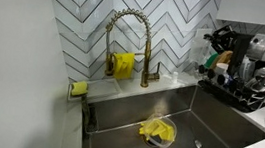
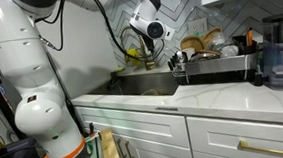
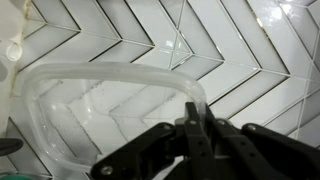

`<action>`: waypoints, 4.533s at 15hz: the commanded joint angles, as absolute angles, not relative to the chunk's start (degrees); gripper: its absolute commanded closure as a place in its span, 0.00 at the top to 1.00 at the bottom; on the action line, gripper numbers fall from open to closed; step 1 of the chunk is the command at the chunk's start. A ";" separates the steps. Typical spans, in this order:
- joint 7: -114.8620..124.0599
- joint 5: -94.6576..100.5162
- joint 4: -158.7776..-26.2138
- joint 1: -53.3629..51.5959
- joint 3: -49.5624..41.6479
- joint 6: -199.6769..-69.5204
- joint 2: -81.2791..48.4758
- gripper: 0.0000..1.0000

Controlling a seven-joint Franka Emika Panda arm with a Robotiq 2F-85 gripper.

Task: Put the transparent lunch box upside down on the dish rack

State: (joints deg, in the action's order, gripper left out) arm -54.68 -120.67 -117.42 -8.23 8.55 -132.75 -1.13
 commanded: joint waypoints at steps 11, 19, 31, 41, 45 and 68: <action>-60.89 -124.30 -116.17 -8.45 7.65 -128.31 -6.88 0.02; -64.37 -125.65 -114.36 -8.44 6.69 -125.07 -10.39 0.02; -63.49 -131.29 -111.84 -10.46 5.96 -139.71 -12.44 0.02; -57.37 -127.96 -108.34 -13.59 6.49 -154.94 -11.88 0.02; -54.99 -128.53 -107.40 -13.64 7.49 -158.60 -11.37 0.02; -22.22 -104.12 -116.49 -13.52 11.67 -176.14 -5.37 0.02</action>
State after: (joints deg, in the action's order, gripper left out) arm -28.17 -109.19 -111.96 -13.82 11.55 -172.33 -7.27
